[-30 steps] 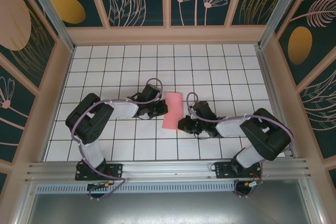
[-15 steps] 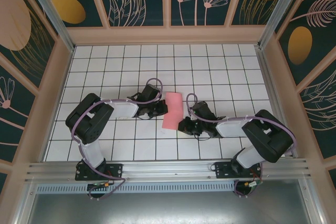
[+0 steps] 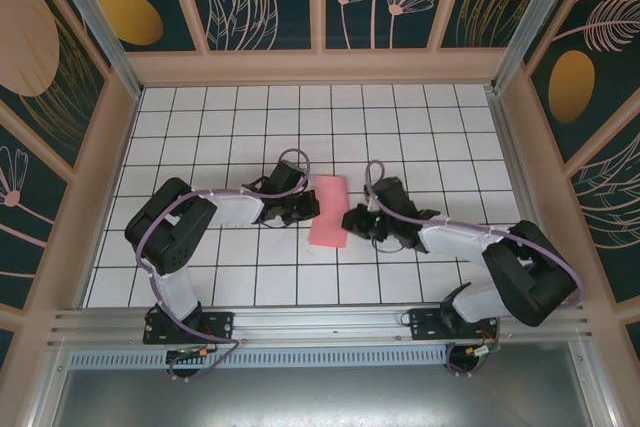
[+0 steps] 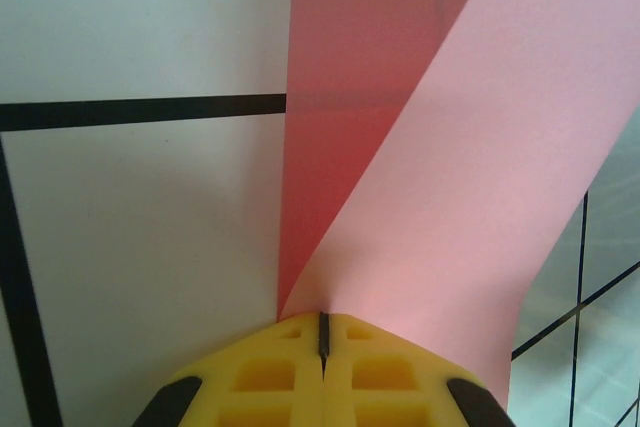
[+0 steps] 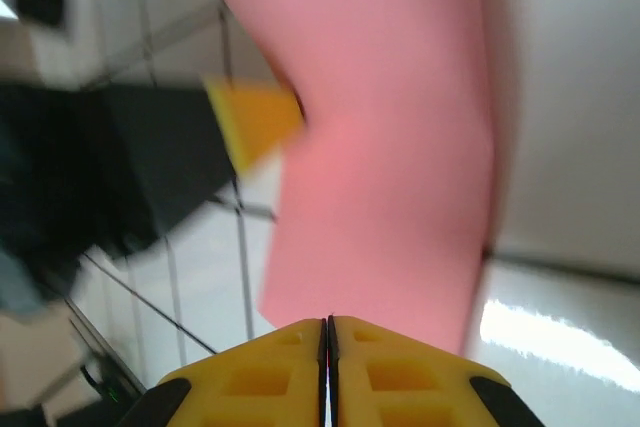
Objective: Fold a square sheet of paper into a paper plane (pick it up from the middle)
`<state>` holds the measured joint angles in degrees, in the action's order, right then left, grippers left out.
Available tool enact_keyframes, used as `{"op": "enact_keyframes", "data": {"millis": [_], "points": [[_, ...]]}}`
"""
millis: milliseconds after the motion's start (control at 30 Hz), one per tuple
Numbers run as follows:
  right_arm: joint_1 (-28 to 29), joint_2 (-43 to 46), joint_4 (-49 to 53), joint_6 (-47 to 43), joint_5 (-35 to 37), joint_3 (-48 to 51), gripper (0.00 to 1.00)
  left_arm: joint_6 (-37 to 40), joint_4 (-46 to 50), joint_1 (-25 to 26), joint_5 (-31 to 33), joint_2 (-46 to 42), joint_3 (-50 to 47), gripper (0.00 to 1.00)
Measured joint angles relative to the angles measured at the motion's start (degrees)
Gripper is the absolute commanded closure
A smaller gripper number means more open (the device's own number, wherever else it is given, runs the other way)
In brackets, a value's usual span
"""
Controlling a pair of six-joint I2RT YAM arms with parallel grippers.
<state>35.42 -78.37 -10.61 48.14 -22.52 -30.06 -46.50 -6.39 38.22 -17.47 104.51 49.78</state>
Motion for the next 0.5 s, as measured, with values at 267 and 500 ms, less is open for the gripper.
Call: {"op": "enact_keyframes", "data": {"millis": [267, 500], "points": [[-6.21, -9.07, -4.52, -2.23, -2.12, -7.56, 0.86, 0.00, 0.00, 0.00, 0.00, 0.00, 0.00, 1.00], [-6.47, -17.25, -4.61, -4.35, -3.06, -10.29, 0.86, 0.02, 0.00, 0.00, 0.00, 0.00, 0.00, 1.00]]}}
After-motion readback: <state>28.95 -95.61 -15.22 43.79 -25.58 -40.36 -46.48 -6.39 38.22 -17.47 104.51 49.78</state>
